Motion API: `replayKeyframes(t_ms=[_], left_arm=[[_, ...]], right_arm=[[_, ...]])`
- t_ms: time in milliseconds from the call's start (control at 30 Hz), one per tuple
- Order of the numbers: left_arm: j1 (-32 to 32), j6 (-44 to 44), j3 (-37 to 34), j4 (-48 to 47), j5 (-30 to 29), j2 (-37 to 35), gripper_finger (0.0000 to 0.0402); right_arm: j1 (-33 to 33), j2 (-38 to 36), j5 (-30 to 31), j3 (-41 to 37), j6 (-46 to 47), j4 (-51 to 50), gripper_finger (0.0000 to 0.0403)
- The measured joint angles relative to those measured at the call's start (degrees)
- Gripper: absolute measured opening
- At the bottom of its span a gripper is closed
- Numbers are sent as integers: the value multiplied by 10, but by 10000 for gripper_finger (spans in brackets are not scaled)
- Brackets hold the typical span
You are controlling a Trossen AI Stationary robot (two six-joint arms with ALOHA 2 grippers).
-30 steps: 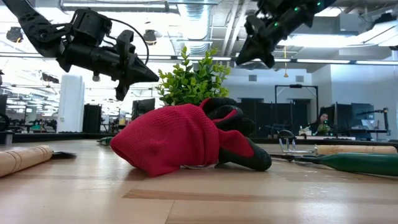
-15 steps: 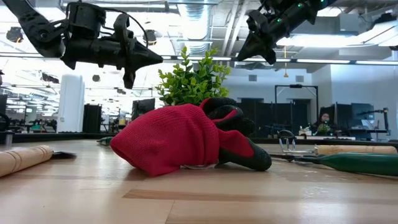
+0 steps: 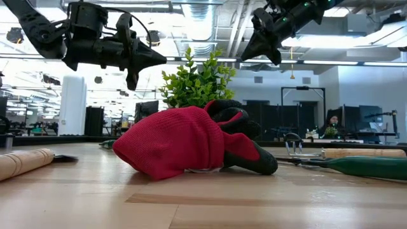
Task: Pick & Place Garden tools in Gardening bag
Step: Put the red gloves into the brown gardening bag
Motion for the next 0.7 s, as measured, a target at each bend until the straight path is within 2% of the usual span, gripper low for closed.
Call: replayKeyframes(t_ms=[700], left_arm=[[-1,-11,5,0,4,-8,1]], right_arm=[[0,0,0,0,-22,6,0]])
